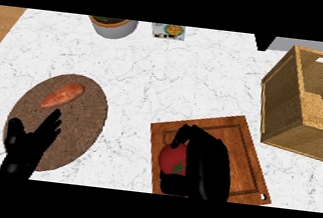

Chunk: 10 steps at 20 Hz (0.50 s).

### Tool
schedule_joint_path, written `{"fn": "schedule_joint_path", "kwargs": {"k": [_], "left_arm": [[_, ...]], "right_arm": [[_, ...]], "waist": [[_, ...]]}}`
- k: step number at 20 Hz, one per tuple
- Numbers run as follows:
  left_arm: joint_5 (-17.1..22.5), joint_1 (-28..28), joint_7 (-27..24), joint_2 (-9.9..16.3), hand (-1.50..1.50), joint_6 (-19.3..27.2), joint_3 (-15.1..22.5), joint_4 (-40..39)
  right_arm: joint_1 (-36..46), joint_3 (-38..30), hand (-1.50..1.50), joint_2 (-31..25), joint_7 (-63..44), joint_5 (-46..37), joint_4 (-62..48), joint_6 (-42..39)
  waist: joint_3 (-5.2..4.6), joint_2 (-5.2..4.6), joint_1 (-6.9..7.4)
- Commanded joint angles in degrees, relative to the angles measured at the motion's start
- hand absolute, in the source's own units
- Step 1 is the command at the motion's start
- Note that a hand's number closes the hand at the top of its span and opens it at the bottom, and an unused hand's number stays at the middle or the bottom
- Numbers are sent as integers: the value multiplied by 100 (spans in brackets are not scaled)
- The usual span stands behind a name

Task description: Pick the tomato from the cutting board and place it in the basket

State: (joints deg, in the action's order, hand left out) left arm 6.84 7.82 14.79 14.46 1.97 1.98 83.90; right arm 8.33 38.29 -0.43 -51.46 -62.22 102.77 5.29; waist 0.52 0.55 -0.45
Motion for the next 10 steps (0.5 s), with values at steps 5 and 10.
{"fn": "schedule_joint_path", "kwargs": {"k": [5,10], "left_arm": [[-128,109,-31,-157,0,73,80,-293],[-13,69,225,-34,0,-9,-71,-123]], "right_arm": [[682,-450,150,42,-1057,-251,2191,262],[1328,-1537,150,42,-1491,-416,2843,-971]], "waist": [[-59,-27,-22],[-59,-39,17]]}}
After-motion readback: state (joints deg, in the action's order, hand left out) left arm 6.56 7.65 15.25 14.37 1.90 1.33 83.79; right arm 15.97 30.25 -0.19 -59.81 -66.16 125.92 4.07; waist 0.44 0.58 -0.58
